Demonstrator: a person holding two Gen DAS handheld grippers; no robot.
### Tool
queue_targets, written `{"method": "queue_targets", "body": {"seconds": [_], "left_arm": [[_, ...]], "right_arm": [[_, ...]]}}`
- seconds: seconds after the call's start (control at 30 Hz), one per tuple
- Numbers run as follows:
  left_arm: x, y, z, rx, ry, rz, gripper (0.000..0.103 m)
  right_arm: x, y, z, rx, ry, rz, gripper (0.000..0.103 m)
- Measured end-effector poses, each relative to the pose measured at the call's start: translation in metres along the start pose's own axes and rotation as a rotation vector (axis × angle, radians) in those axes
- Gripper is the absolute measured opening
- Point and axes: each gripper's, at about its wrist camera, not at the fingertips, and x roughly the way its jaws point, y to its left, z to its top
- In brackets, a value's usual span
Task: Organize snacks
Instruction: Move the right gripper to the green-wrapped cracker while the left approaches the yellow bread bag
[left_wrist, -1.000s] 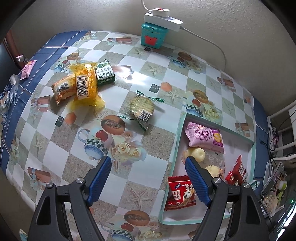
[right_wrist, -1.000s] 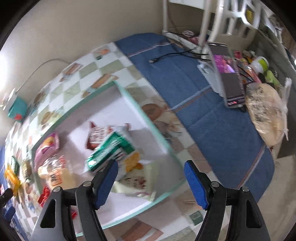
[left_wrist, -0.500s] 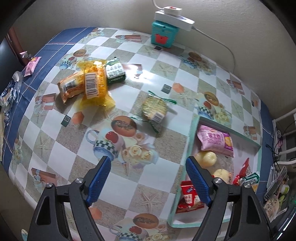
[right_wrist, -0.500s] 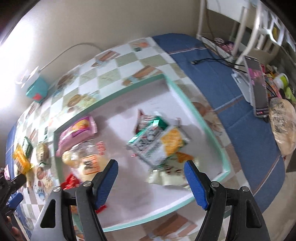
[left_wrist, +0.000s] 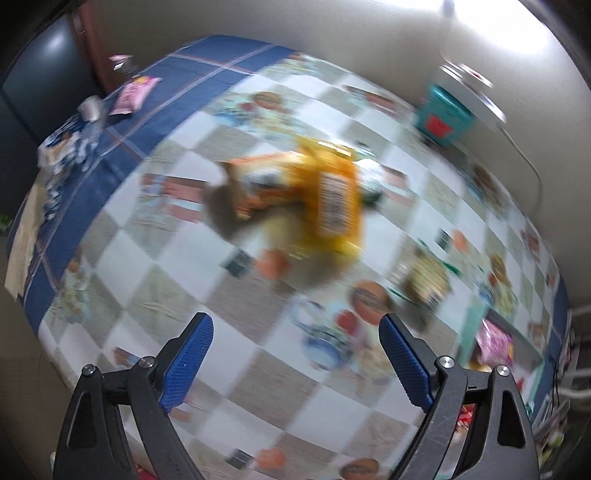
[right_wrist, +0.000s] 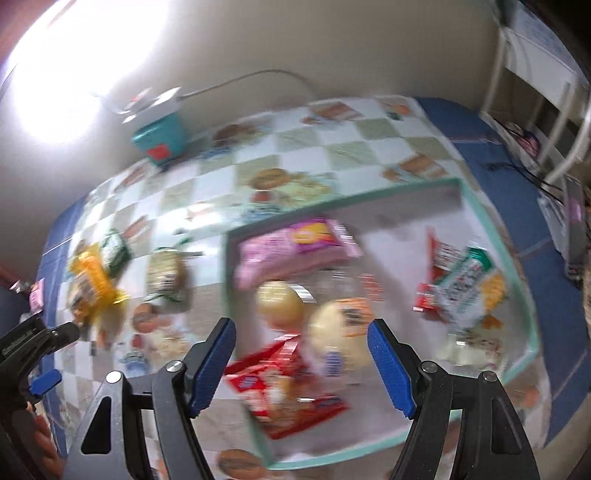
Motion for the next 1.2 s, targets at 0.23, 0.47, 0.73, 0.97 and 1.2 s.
{"method": "queue_targets", "body": {"seconds": [0.23, 0.47, 0.73, 0.97, 1.2], "left_arm": [[0.004, 0.061, 0.027, -0.105, -0.002, 0.019, 0.092], [0.006, 0.078, 0.049, -0.135, -0.03, 0.022, 0.092], [0.014, 0.039, 0.066, -0.058, -0.088, -0.079, 0.092], [0.024, -0.001, 0.074, 0.019, -0.131, -0.101, 0.092], [0.047, -0.029, 0.075, 0.093, -0.136, -0.065, 0.092]], "right_arm": [[0.009, 0.052, -0.002, -0.062, -0.007, 0.073, 0.077], [0.023, 0.092, 0.001, -0.119, -0.013, 0.112, 0.077], [0.046, 0.107, 0.016, -0.118, -0.026, 0.132, 0.077], [0.075, 0.115, 0.026, -0.126, -0.019, 0.14, 0.077], [0.093, 0.122, 0.03, -0.154, -0.021, 0.153, 0.077]]}}
